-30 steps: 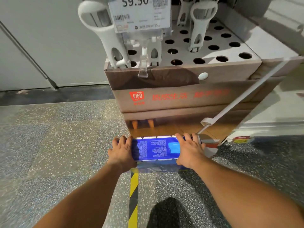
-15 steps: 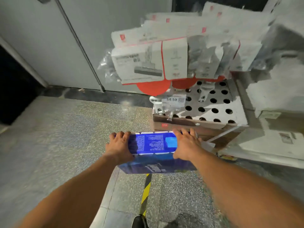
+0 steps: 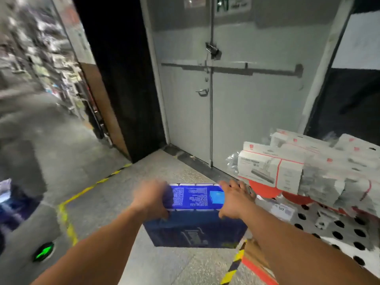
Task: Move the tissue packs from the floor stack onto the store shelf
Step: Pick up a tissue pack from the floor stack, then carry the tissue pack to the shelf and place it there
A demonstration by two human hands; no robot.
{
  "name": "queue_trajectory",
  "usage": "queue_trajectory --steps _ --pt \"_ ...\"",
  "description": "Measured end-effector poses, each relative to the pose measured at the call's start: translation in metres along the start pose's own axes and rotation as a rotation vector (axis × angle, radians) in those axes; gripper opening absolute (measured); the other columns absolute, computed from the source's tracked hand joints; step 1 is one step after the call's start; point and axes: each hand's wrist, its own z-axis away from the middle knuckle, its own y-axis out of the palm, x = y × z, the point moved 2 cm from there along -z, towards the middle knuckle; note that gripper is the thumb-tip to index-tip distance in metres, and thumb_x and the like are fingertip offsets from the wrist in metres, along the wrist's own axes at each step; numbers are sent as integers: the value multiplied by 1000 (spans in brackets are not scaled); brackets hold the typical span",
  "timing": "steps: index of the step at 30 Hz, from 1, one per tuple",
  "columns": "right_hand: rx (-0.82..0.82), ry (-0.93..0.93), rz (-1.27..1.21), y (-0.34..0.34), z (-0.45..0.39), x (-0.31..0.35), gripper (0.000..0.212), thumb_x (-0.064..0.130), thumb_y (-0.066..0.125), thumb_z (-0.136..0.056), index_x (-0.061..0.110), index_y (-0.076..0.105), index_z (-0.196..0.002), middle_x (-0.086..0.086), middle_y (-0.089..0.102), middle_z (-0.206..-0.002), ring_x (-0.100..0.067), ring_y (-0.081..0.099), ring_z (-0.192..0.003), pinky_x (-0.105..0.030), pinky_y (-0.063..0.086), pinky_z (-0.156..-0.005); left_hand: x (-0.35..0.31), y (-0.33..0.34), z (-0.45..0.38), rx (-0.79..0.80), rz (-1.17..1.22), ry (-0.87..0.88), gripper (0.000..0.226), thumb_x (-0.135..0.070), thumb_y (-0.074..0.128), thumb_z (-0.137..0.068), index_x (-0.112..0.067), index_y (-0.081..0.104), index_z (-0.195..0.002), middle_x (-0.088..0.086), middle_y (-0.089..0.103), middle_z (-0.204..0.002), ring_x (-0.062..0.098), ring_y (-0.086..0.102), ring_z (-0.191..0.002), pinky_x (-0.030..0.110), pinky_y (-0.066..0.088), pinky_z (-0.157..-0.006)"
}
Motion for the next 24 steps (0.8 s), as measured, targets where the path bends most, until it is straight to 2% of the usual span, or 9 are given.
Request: queue_trajectory --steps 8,11,15,17,20,24 --pt "-87 -371 8 -62 11 191 105 47 85 -69 34 21 -152 -3 30 -153 -30 25 -143 -54 34 -107 158 -89 120 -112 -33 -331 110 -63 85 -43 -35 40 -140 -6 45 -131 27 38 -122 49 44 -96" --pt "-122 -478 1 -77 23 259 103 48 86 -66 35 25 -148 -1 34 -146 -28 29 -138 -53 39 -103 208 -122 167 -182 -84 -427 112 -65 82 -43 -38 37 -142 -7 45 -132 26 37 -122 50 39 -100" --pt "-186 -623 7 -100 46 352 107 49 87 -62 36 25 -148 -1 34 -144 -28 30 -134 -51 39 -100 269 -161 236 -319 -147 -540 101 -67 75 -46 -41 39 -137 -7 46 -126 26 38 -119 55 31 -103" --pt "-217 -682 -12 -108 55 392 108 49 86 -64 37 22 -150 0 32 -146 -28 28 -135 -51 38 -103 295 -170 264 -385 -162 -581 98 -68 73 -48 -41 38 -135 -7 46 -128 26 37 -121 56 27 -104" --pt "-258 -757 -26 -110 62 447 106 51 82 -67 39 20 -152 1 29 -148 -29 24 -138 -52 35 -107 331 -177 298 -465 -187 -628 99 -69 69 -49 -40 36 -138 -7 45 -132 26 34 -123 49 26 -102" --pt "-245 -854 -60 -105 62 516 100 48 80 -68 40 22 -150 2 29 -146 -28 22 -137 -54 32 -107 379 -184 326 -499 -215 -696 104 -69 67 -52 -37 34 -145 -7 44 -137 24 33 -124 48 27 -105"
